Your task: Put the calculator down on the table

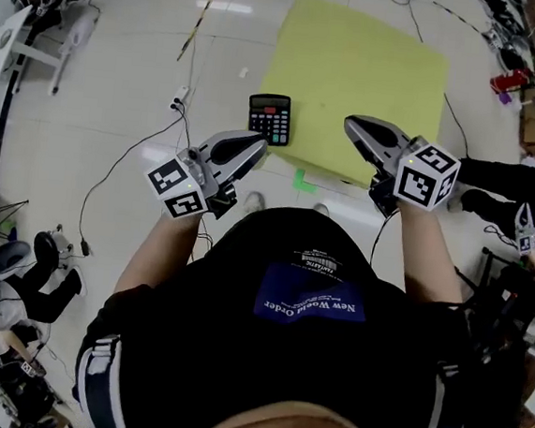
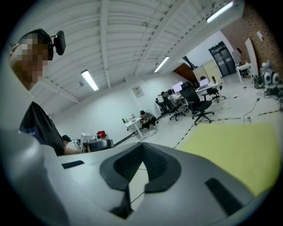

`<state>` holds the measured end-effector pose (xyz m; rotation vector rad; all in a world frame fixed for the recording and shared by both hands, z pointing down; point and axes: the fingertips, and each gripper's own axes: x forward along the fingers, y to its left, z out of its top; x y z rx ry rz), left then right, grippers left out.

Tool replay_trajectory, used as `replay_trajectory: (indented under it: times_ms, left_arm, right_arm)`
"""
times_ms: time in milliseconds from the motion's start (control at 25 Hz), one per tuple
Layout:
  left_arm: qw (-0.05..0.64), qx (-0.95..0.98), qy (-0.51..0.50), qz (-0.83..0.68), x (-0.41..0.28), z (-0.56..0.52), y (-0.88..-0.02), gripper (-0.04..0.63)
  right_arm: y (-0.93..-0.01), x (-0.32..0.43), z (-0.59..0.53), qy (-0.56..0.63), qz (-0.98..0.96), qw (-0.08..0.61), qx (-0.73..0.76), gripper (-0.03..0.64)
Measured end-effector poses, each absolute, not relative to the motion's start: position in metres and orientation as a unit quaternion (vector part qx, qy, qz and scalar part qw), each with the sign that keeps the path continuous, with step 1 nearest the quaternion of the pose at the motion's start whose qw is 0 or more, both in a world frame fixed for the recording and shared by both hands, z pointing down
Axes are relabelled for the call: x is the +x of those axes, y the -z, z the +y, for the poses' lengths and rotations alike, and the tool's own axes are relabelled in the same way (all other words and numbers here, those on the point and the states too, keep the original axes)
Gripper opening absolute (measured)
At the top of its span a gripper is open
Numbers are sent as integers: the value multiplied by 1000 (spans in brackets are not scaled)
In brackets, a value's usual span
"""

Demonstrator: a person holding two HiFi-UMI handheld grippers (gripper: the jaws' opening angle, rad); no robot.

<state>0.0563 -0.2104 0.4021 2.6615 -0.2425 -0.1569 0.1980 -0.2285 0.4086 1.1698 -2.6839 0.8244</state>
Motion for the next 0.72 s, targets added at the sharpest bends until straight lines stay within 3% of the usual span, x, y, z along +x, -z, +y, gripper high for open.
replay_trajectory:
  times_ms: [440, 720]
  left_arm:
    - [163, 984, 74, -19, 116, -211, -328, 6]
    - [143, 987, 66, 14, 156, -204, -315, 6]
  right_arm:
    - [-322, 263, -178, -168, -882, -5, 440, -12]
    - [-339, 314, -137, -191, -848, -71, 489, -12]
